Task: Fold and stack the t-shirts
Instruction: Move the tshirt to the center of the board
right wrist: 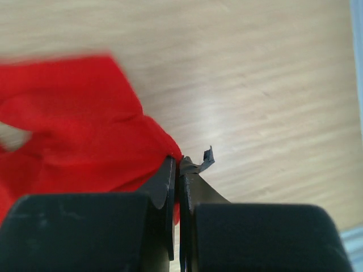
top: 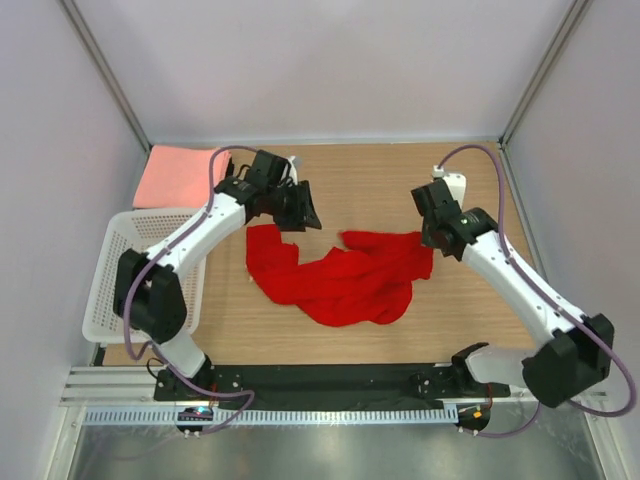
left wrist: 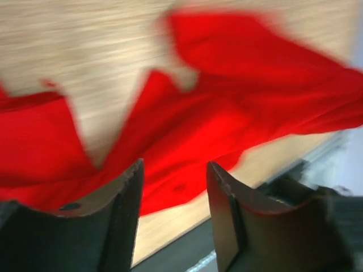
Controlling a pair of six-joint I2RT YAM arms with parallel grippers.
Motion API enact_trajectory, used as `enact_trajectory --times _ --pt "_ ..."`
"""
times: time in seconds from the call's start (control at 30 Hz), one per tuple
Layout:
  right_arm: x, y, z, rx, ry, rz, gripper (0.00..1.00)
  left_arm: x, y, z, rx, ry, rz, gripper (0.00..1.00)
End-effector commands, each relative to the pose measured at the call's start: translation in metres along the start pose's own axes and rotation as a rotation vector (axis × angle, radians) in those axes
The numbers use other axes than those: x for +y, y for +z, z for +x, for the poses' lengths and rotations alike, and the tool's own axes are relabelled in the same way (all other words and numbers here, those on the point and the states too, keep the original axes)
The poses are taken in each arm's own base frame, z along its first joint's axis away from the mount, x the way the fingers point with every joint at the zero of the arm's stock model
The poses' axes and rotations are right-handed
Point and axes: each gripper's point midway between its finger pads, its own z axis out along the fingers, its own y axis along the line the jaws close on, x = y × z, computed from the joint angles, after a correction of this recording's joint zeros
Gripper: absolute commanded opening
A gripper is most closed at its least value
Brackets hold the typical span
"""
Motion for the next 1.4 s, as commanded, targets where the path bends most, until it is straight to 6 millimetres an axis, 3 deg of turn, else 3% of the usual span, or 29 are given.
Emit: enact_trajectory --times 0.0,0.03,0.07,0.17,0.2,0.3,0.37,0.47,0.5,0.53,0.6,0.63,0.8,0.93,1.03,1.17,1.37 --pt "-0.046 0.045 0.019 0.074 0.086 0.176 0.01 0.033 -0.008 -0.015 -0.076 0.038 -0.147 0.52" --pt "-0.058 0.058 0.024 0.106 0.119 0.204 0.01 0.045 -0.007 -0.016 -0.086 0.027 -0.19 0.54" --pt "-0.056 0.072 0.031 0.15 0.121 0.203 0.01 0.053 -0.007 -0.018 -0.091 0.015 -0.201 0.55" --pt "-0.055 0.097 0.027 0.179 0.149 0.223 0.04 0.072 0.001 -0.013 -0.061 -0.006 -0.247 0.55" --pt "-0.053 0.1 0.027 0.195 0.15 0.22 0.14 0.078 0.004 -0.01 -0.046 -0.013 -0.266 0.55" --pt "-0.047 0.101 0.017 0.205 0.155 0.206 0.24 0.107 0.01 -0.002 -0.02 -0.052 -0.392 0.55" --pt "-0.042 0.097 -0.004 0.164 0.173 0.178 0.3 0.127 0.013 -0.002 -0.015 -0.09 -0.433 0.56" --pt "-0.022 0.1 -0.036 0.1 0.2 0.082 0.42 0.153 0.022 -0.016 -0.023 -0.16 -0.454 0.55" --pt "-0.011 0.111 -0.034 0.135 0.193 0.052 0.43 0.158 0.024 -0.02 -0.021 -0.186 -0.457 0.55" --pt "-0.002 0.112 -0.05 0.113 0.199 0.02 0.43 0.163 0.022 -0.034 -0.044 -0.209 -0.457 0.55" --pt "0.018 0.124 -0.052 0.125 0.157 -0.014 0.43 0.174 0.03 -0.041 -0.039 -0.223 -0.484 0.55" --pt "0.031 0.137 -0.056 0.144 0.133 -0.028 0.43 0.178 0.03 -0.042 -0.027 -0.218 -0.505 0.55" --pt "0.08 0.16 -0.051 0.179 0.0 -0.064 0.44 0.183 0.043 -0.07 -0.049 -0.164 -0.522 0.56" --pt "0.082 0.178 -0.051 0.224 -0.03 -0.073 0.44 0.187 0.05 -0.071 -0.033 -0.154 -0.524 0.55" --pt "0.109 0.181 -0.046 0.236 -0.056 -0.197 0.44 0.195 0.06 -0.064 -0.002 -0.149 -0.535 0.55" --pt "0.131 0.183 -0.039 0.224 -0.111 -0.206 0.45 0.194 0.074 -0.055 0.047 -0.146 -0.49 0.55" --pt "0.134 0.201 -0.023 0.256 -0.108 -0.154 0.45 0.199 0.085 -0.056 0.051 -0.143 -0.482 0.55"
